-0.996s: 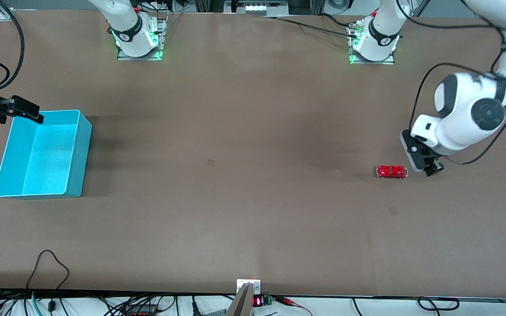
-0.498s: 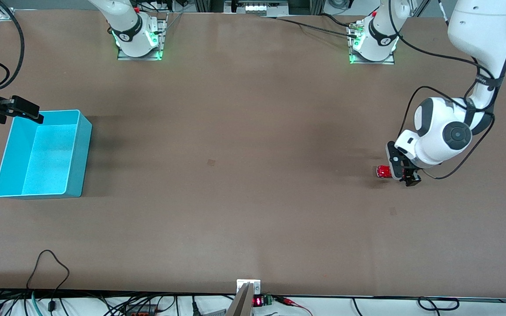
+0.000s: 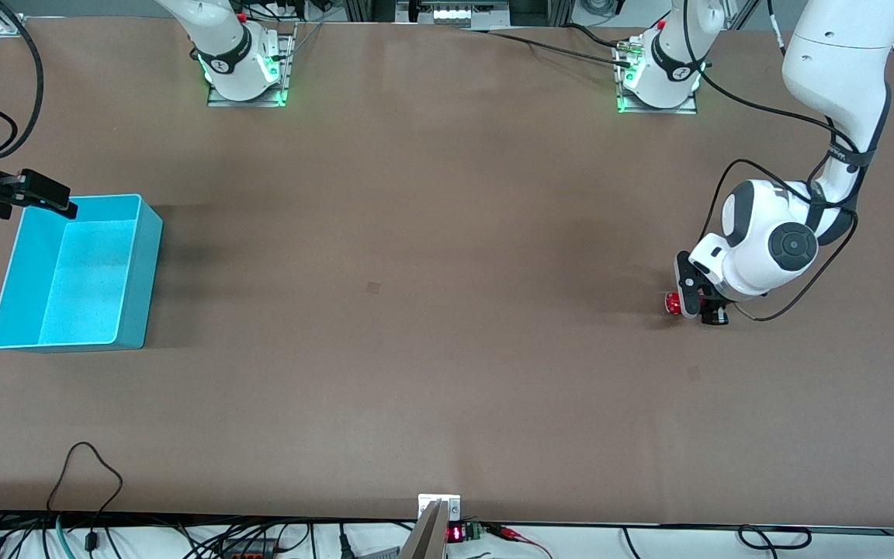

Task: Wind red beetle toy and store in blue box
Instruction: 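Lower the left gripper and grasp the red toy car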

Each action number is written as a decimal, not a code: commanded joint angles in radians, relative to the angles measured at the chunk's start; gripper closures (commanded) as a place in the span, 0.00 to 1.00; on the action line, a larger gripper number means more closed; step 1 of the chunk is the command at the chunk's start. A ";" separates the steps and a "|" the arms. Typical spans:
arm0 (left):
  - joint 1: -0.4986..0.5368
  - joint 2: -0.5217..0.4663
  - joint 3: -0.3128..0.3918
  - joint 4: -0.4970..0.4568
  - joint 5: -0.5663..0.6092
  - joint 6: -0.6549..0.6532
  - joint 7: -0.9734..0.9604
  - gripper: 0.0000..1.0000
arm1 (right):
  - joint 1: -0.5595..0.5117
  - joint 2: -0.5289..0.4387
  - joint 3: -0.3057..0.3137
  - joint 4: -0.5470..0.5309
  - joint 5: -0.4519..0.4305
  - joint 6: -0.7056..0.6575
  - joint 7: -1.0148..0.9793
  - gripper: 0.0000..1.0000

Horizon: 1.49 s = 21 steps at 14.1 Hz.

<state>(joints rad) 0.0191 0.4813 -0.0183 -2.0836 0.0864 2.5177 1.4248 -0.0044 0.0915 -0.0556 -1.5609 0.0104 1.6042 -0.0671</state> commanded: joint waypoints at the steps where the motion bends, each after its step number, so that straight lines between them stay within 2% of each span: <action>1: 0.004 -0.004 -0.003 0.002 0.013 0.001 0.022 0.86 | 0.006 -0.015 0.000 -0.014 0.014 0.005 0.004 0.00; 6: 0.016 0.017 -0.002 0.013 0.013 -0.005 0.074 0.85 | 0.018 -0.015 0.000 -0.014 0.013 0.008 0.004 0.00; 10: 0.094 0.034 0.000 0.019 0.013 -0.002 0.164 0.85 | 0.020 -0.015 0.000 -0.013 0.013 0.011 0.004 0.00; 15: 0.235 0.082 -0.002 0.080 0.013 0.004 0.314 0.85 | 0.018 -0.015 0.000 -0.013 0.013 0.008 0.003 0.00; 21: 0.259 0.088 0.000 0.083 0.013 0.019 0.330 0.83 | 0.017 -0.015 0.000 -0.013 0.013 0.008 0.003 0.00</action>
<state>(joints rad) 0.2681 0.5206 -0.0144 -2.0203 0.0864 2.5179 1.7370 0.0107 0.0915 -0.0531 -1.5609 0.0104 1.6053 -0.0671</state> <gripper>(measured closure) 0.559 0.000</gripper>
